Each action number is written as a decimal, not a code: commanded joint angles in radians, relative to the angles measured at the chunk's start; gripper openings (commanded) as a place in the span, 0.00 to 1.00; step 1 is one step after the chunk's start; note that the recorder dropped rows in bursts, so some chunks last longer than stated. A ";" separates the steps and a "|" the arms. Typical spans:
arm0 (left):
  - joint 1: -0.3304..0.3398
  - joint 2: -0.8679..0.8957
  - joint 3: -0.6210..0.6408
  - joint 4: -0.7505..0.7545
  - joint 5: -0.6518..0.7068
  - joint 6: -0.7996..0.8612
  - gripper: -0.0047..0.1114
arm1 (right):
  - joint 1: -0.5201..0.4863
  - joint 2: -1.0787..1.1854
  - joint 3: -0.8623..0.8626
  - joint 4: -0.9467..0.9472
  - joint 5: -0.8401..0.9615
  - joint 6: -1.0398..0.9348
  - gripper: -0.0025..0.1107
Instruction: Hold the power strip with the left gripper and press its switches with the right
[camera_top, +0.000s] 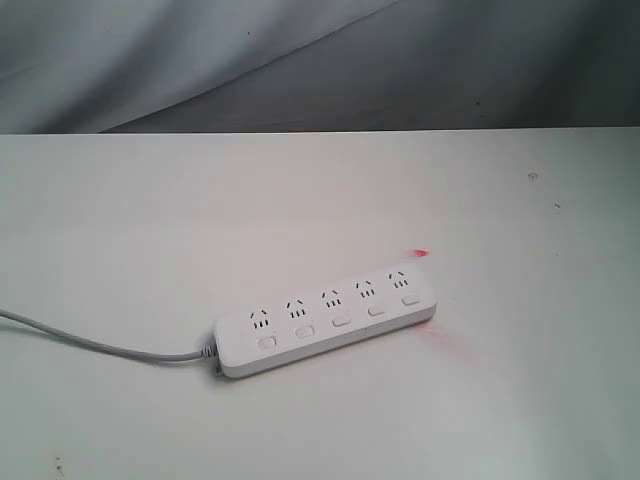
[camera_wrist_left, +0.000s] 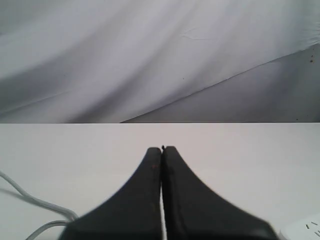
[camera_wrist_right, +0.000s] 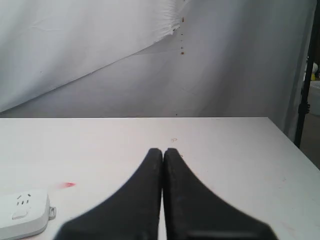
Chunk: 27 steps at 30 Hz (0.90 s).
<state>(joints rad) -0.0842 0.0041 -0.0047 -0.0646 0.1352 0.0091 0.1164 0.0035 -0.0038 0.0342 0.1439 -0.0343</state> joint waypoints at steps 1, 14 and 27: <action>0.001 -0.004 0.005 -0.004 0.001 0.002 0.04 | 0.005 -0.004 0.004 0.004 -0.005 -0.010 0.02; 0.001 -0.004 0.005 -0.004 0.001 -0.001 0.04 | 0.005 -0.004 0.004 0.004 -0.005 -0.010 0.02; 0.001 0.030 -0.043 -0.282 -0.007 -0.191 0.04 | 0.005 -0.004 -0.037 0.372 -0.091 0.017 0.02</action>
<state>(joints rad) -0.0842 0.0070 -0.0161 -0.2667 0.0690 -0.1447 0.1164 0.0035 -0.0081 0.3219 0.0123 -0.0200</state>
